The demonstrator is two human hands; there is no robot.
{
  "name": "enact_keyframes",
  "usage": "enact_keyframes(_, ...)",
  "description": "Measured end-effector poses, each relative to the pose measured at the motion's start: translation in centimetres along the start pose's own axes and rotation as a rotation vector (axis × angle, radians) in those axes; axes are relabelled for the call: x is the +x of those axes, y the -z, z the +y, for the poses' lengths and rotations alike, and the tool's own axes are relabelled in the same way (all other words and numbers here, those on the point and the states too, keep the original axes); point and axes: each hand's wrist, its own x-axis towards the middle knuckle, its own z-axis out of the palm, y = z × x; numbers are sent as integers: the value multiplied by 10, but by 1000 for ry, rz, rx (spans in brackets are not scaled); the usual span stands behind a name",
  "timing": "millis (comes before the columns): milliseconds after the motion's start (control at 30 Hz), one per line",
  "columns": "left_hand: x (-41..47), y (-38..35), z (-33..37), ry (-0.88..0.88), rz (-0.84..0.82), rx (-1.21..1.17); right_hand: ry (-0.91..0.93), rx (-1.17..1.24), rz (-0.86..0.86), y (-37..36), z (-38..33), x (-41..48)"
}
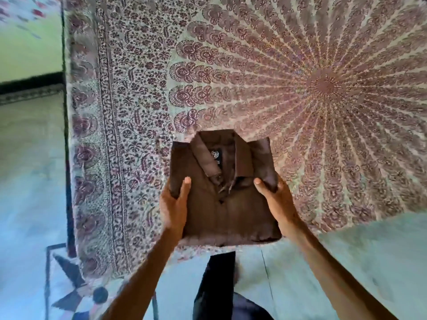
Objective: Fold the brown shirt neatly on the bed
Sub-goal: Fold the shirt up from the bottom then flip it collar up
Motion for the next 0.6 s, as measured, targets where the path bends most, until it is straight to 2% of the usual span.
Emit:
enact_keyframes(233, -21, 123, -47, -26, 142, 69, 24, -11, -82, -95, 36, -68)
enact_keyframes(400, 11, 196, -91, -16, 244, 69, 89, -135, -100, -186, 60, -82)
enact_keyframes(500, 48, 230, -119, -61, 217, 122, 210, -214, -53, -239, 76, -78)
enact_keyframes(600, 92, 254, -151, -66, 86, 178, 306, -295, -2, -280, 96, -66)
